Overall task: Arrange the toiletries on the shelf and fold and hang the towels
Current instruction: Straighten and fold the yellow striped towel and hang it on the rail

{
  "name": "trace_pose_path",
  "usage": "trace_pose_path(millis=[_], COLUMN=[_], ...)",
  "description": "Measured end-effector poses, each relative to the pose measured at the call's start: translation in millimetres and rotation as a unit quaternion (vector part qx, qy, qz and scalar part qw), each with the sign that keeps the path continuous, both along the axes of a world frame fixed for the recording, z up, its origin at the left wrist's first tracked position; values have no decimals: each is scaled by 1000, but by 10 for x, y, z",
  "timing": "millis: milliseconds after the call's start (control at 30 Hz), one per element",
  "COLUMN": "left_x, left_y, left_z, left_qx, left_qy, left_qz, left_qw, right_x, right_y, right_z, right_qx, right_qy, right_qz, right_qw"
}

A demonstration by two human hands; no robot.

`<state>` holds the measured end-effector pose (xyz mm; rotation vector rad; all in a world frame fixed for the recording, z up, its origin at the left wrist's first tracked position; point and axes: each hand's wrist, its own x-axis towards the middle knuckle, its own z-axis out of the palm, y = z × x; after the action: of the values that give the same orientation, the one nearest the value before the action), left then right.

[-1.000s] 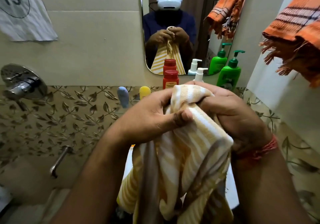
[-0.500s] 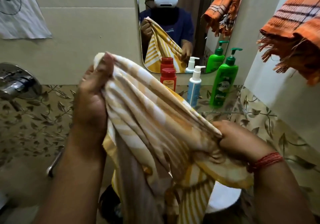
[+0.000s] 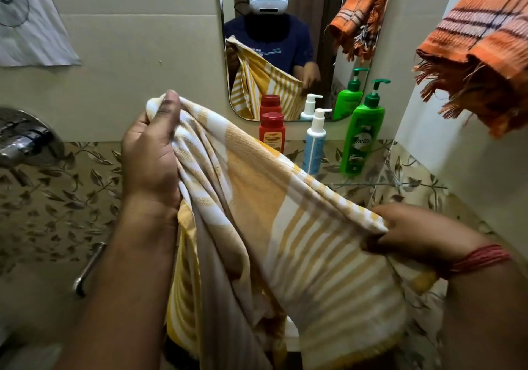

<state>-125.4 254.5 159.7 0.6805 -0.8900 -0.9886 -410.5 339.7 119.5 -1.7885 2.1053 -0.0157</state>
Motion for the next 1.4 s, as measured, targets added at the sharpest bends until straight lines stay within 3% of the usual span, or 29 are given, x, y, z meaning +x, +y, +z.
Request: trace_pose_path(millis=[200, 367, 467, 567, 633, 733, 900, 933, 1000, 1067, 1100, 1167, 1300, 1400], left_x=[-1, -37, -60, -100, -130, -174, -266, -278, -282, -282, -277, -287, -261, -243], left_y=[-95, -111, -95, -49, -10, 47, 225, 281, 381, 458, 480, 509, 539, 577], left_z=[-133, -214, -231, -245, -250, -267, -285, -272, -257, -253, -263, -265, -252, -219], left_qx=[31, 50, 51, 57, 59, 68, 44, 37, 13, -10, -12, -24, -52, -90], left_qy=[-2, -27, -44, -57, -62, -85, -196, -226, -285, -312, -319, -340, -392, -427], left_qz=[22, 24, 27, 26, 12, -26, -125, -146, -195, -270, -301, -340, -318, -207], left_qw=[999, 998, 997, 996, 996, 994, 972, 963, 939, 911, 899, 876, 862, 875], right_x=[-96, 28, 139, 269, 365, 476, 653, 690, 746, 794, 807, 822, 975, 1007], right_y=[96, 148, 190, 245, 272, 263, 278, 287, 295, 307, 328, 387, 441, 356], right_z=[90, 155, 190, 235, 266, 248, 183, 181, 176, 222, 257, 325, 348, 244], right_qx=[-49, -62, -115, -139, -156, -171, -62, -67, -137, -297, -367, -436, -474, -437], right_qy=[13, -4, -59, -184, -270, -452, -646, -646, -580, -401, -288, -145, -239, -267], right_qz=[-23, 22, 57, 70, 82, 109, 203, 226, 237, 224, 226, 246, 200, 165], right_qw=[998, 998, 990, 971, 947, 869, 733, 726, 767, 837, 855, 853, 823, 843])
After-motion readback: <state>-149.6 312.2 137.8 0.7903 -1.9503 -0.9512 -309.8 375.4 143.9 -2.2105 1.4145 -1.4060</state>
